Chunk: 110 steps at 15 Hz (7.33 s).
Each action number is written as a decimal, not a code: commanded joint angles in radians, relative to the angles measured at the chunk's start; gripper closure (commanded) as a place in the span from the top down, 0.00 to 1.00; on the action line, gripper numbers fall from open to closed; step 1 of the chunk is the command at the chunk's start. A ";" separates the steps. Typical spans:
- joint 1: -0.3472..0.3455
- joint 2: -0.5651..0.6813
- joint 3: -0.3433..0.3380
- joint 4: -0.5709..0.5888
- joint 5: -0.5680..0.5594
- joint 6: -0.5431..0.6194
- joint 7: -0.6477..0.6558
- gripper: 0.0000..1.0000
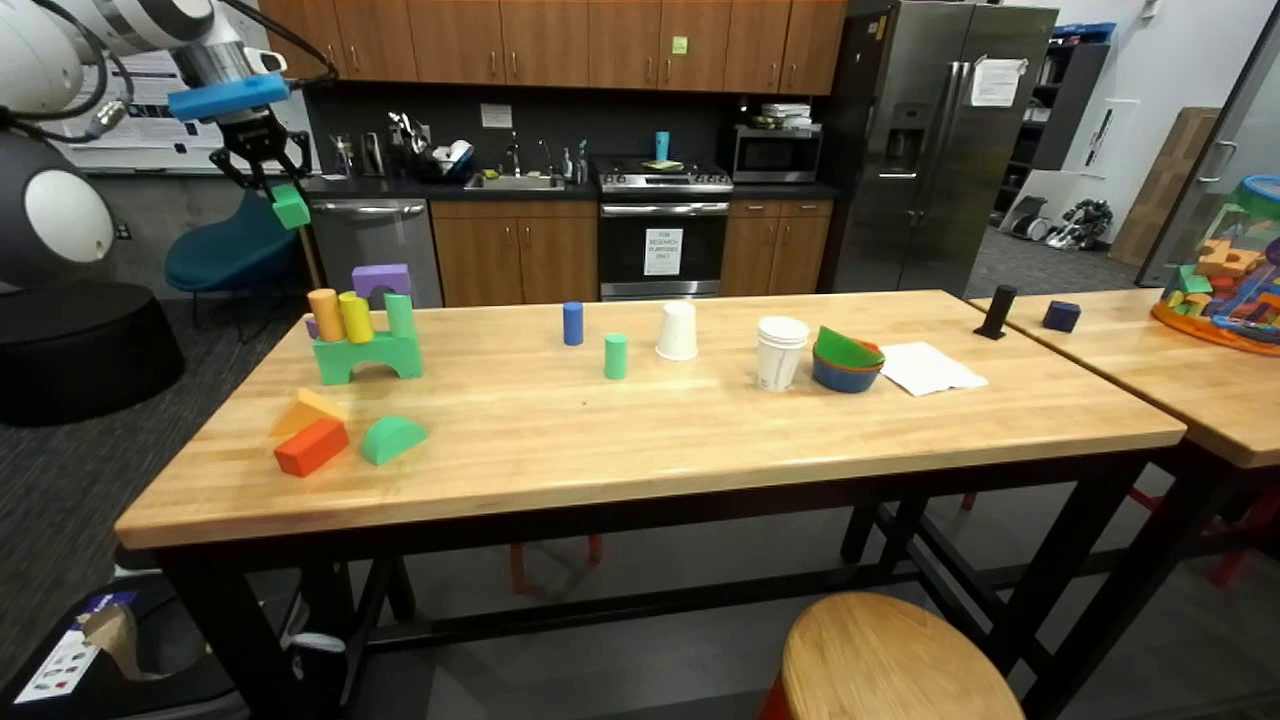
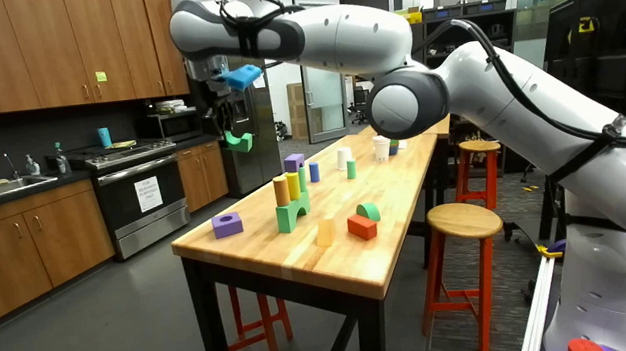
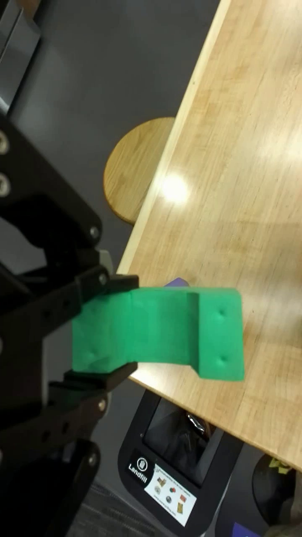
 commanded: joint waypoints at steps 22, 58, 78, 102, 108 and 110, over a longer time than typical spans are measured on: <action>-0.269 -0.147 0.032 0.010 0.064 -0.104 0.121 0.16; -0.351 -0.143 0.031 0.039 0.075 -0.246 0.057 0.16; -0.428 -0.276 -0.012 0.002 0.032 -0.389 -0.008 0.16; -0.539 0.010 0.030 0.060 0.125 -0.460 0.086 0.16; -0.509 -0.055 0.095 0.035 0.163 -0.450 -0.131 0.16; -0.494 -0.073 0.110 0.033 0.156 -0.462 -0.218 0.16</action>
